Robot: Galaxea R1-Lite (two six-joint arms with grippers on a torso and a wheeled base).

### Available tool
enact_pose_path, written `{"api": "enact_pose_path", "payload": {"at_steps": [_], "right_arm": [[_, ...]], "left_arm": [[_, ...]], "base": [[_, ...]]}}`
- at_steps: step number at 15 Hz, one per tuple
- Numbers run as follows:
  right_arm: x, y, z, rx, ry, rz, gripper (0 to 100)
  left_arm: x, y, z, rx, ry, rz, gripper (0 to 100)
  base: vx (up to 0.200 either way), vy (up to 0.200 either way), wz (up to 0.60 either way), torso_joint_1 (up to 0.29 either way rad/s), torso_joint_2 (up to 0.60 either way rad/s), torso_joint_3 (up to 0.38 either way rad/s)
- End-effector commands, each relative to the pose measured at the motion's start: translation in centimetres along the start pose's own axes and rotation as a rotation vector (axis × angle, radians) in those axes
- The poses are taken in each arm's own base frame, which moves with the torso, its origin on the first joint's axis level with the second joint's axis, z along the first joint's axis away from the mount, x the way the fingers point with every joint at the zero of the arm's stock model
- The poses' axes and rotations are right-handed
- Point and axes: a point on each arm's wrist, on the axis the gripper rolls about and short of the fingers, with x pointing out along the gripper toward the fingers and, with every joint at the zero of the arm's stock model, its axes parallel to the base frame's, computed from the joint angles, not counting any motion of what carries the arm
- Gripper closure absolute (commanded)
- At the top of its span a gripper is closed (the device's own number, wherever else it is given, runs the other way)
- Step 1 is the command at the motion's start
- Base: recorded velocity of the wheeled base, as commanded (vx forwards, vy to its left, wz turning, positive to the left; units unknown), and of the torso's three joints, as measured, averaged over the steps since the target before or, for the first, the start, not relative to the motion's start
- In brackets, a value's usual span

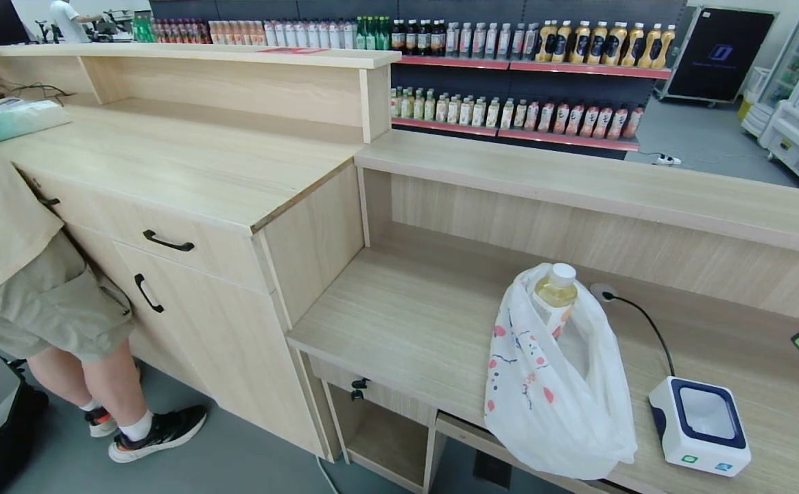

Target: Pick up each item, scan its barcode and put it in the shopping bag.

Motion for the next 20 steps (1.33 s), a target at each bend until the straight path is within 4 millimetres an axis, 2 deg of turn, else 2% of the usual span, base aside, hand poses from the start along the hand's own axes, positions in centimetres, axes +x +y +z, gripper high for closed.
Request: {"api": "enact_pose_path", "payload": {"at_steps": [1,3,7,10,11,16,20], "right_arm": [[0.7,0.8,0.0,-0.003,-0.014,0.058,100],[2.1,1.1,-0.7,0.019,0.012,0.113,100],[3.0,2.4,-3.0,0.078,0.099,0.187,100],[3.4,2.9,-4.0,0.092,0.145,0.229,100],[4.2,3.2,-5.1,0.081,0.179,0.289,100],[7.9,4.2,-7.8,0.007,0.073,0.555,100],[10.6,5.6,-8.4,-0.009,-0.003,0.684,100]], "left_arm": [[0.0,0.0,0.0,0.0,0.0,0.002,100],[0.0,0.0,0.0,0.0,0.0,0.002,100],[0.0,0.0,0.0,0.0,0.0,0.002,100],[0.0,0.0,0.0,0.0,0.0,0.002,100],[0.0,0.0,0.0,0.0,0.0,0.002,100],[0.0,0.0,0.0,0.0,0.0,0.002,100],[0.0,0.0,0.0,0.0,0.0,0.002,100]], "base": [[0.0,0.0,0.0,0.0,0.0,0.0],[0.0,0.0,0.0,0.0,0.0,0.0],[0.0,0.0,0.0,0.0,0.0,0.0],[0.0,0.0,0.0,0.0,0.0,0.0],[0.0,0.0,0.0,0.0,0.0,0.0],[0.0,0.0,0.0,0.0,0.0,0.0],[0.0,0.0,0.0,0.0,0.0,0.0]]}}
